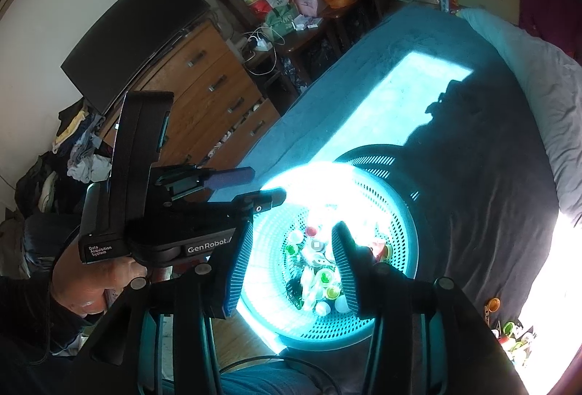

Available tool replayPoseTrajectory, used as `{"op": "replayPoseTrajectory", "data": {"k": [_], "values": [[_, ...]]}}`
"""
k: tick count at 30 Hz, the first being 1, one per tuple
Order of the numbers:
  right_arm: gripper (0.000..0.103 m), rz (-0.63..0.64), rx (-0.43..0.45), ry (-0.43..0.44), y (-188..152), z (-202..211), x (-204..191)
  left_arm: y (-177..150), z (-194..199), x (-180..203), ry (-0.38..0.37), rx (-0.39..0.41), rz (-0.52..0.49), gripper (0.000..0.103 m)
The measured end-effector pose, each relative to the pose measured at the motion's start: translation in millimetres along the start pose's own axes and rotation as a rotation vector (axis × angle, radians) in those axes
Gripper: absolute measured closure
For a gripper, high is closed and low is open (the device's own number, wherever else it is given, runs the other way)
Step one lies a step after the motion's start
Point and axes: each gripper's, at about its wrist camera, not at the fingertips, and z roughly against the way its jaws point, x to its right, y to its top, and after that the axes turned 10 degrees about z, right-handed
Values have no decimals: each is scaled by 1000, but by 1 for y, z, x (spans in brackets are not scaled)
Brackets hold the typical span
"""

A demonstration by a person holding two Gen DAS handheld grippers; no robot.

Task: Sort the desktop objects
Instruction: 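Open both tools to drop the caps into the basket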

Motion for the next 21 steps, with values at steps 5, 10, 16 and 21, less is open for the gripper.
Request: {"op": "replayPoseTrajectory", "data": {"k": [5, 10, 16, 21], "values": [[52, -9, 14, 7, -1, 0, 1, -1, 2, 2, 4, -1, 0, 55], [48, -21, 29, 27, -5, 1, 3, -12, -1, 17, 3, -40, -27, 55], [43, -62, 50, 39, -25, 8, 13, -27, -11, 53, -6, -89, -79, 55], [39, -135, 70, 27, -57, 23, 38, -42, -28, 103, -34, -137, -143, 50]]}}
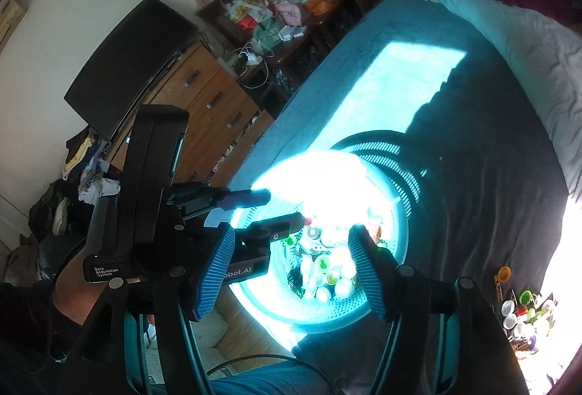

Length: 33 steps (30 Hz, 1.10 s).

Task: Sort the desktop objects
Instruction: 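Open both tools to drop the caps into the basket, then move both tools back over the pile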

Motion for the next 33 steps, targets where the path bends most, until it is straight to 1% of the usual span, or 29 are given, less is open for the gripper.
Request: {"op": "replayPoseTrajectory", "data": {"k": [2, 4, 8, 11, 13, 15, 16, 18, 20, 23, 25, 27, 30, 33], "values": [[38, -48, 4, -16, -18, 9, 18, -3, -15, 27, -18, -29, -35, 50], [38, -115, 6, -31, -41, 17, 40, -11, -36, 56, -30, -67, -92, 49], [38, -272, 11, -86, -102, 39, 92, -33, -95, 116, -56, -149, -197, 48], [38, -396, 13, -124, -149, 57, 135, -43, -144, 152, -83, -185, -233, 48], [37, -461, 3, -154, -181, 69, 163, -43, -174, 169, -89, -205, -233, 48], [37, -515, -17, -178, -211, 77, 183, -36, -201, 182, -108, -202, -217, 48], [37, -537, -27, -187, -224, 80, 193, -30, -214, 187, -97, -198, -204, 48], [37, -568, -45, -197, -250, 85, 209, -20, -234, 201, -107, -156, -198, 48], [37, -602, -59, -199, -270, 83, 221, -12, -254, 216, -125, -119, -220, 48], [37, -651, -67, -191, -296, 81, 237, -11, -288, 240, -165, -128, -268, 48], [37, -672, -64, -181, -306, 77, 245, -14, -310, 250, -177, -157, -298, 48], [37, -688, -60, -169, -312, 73, 252, -16, -329, 256, -165, -179, -318, 48], [37, -684, -64, -162, -318, 67, 263, -19, -349, 260, -135, -187, -326, 48], [37, -688, -68, -158, -323, 61, 275, -19, -357, 261, -125, -182, -320, 48]]}}
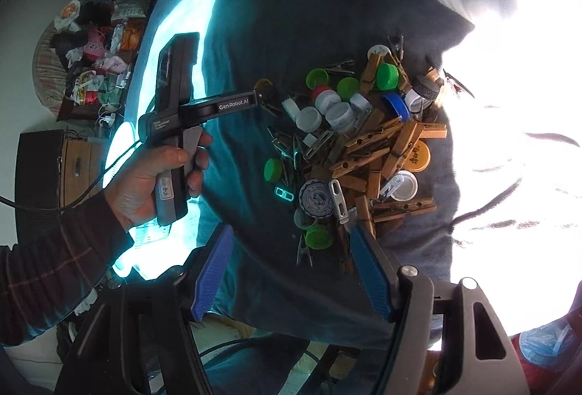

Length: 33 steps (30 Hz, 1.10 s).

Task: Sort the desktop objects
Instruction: 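Grasp an orange bottle cap with the left tool while the right tool grasps a metal clip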

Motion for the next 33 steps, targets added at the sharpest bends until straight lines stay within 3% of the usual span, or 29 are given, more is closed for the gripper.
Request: {"op": "replayPoseTrajectory", "data": {"k": [2, 3, 4, 7, 9, 13, 16, 23, 27, 29, 33], "values": [[37, -5, 3, 0, 3, -2, 8, -1, 0, 3, 22, 7, -10, 54], [37, -2, 10, -4, 6, -1, 11, -1, 1, 3, 40, 7, -14, 72], [40, 5, 23, -16, 8, 2, 13, 0, 3, 3, 33, 1, -5, 74], [54, 48, 78, -67, 19, 12, 25, 2, 16, 2, 16, 9, 21, 74], [55, 85, 94, -129, 26, 14, 42, 1, 25, 5, 5, 11, 27, 74], [57, 196, 47, -308, 42, 1, 89, -2, 40, 15, -20, 23, 31, 74], [62, 296, -25, -382, 55, -19, 116, -4, 49, 25, -39, 28, 28, 74], [63, 366, -89, -372, 74, -47, 131, -15, 51, 39, -61, 17, 21, 74], [71, 395, -111, -419, 72, -64, 133, -20, 56, 44, -65, 8, 1, 74], [81, 368, -101, -426, 75, -63, 138, -21, 58, 50, -65, 7, -8, 74], [81, 299, -60, -402, 79, -43, 141, -21, 81, 57, -64, 32, -10, 74]]}}
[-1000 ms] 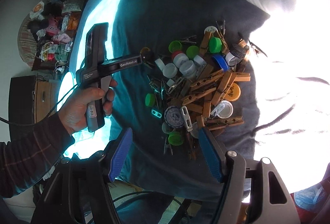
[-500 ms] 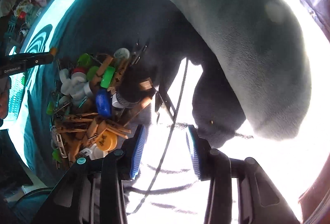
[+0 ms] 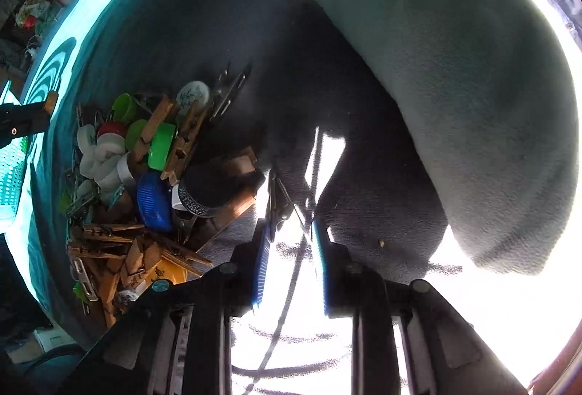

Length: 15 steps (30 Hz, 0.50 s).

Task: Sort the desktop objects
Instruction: 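Grasp an orange bottle cap with the left tool while the right tool grasps a metal clip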

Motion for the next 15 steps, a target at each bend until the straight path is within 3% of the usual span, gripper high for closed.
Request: {"op": "replayPoseTrajectory", "data": {"k": [6, 10, 15], "values": [[81, -111, 154, 26, 7, 90, -5, 13, 78, 13, 0, 98, 19, 74], [81, -122, 288, 50, 29, 168, -44, 21, 144, 19, 2, 194, 21, 74], [81, -40, 414, 80, 59, 248, -104, 20, 221, 14, -10, 293, 36, 74]]}}
